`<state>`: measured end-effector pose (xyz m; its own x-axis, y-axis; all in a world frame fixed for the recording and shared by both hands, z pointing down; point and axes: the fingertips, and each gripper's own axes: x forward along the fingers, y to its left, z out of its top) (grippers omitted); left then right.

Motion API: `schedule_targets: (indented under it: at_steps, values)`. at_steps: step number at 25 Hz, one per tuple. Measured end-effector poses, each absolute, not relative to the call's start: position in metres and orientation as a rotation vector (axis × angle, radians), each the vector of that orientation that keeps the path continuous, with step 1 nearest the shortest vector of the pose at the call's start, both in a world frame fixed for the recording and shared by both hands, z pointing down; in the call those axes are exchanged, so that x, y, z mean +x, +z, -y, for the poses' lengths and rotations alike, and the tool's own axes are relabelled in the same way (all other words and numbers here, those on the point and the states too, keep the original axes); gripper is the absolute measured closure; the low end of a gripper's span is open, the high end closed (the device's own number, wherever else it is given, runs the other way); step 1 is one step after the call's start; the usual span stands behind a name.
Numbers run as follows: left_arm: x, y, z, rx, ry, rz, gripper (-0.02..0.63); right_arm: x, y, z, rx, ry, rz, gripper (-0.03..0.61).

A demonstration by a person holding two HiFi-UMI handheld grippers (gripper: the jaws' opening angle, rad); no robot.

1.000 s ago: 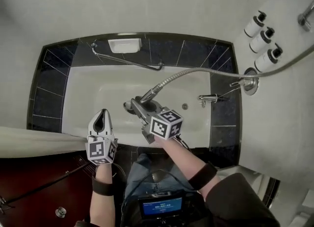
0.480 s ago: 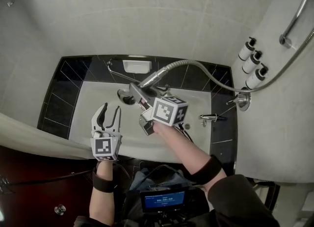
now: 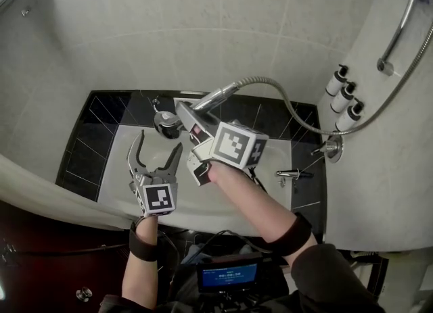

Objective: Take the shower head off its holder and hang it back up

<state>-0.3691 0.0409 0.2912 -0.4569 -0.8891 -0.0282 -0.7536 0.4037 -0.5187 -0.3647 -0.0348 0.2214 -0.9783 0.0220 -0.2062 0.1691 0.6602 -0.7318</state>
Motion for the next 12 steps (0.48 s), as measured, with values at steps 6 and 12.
schedule_targets:
  at_steps: [6, 12]
  values:
    - [-0.360, 0.253, -0.020, -1.223, -0.858, -2.168, 0.173, -0.358, 0.188, 0.035, 0.168, -1.302, -2.580, 0.471]
    - [-0.362, 0.229, -0.013, -1.107, -0.958, -2.061, 0.161, -0.353, 0.167, 0.030, 0.156, -1.342, -2.530, 0.471]
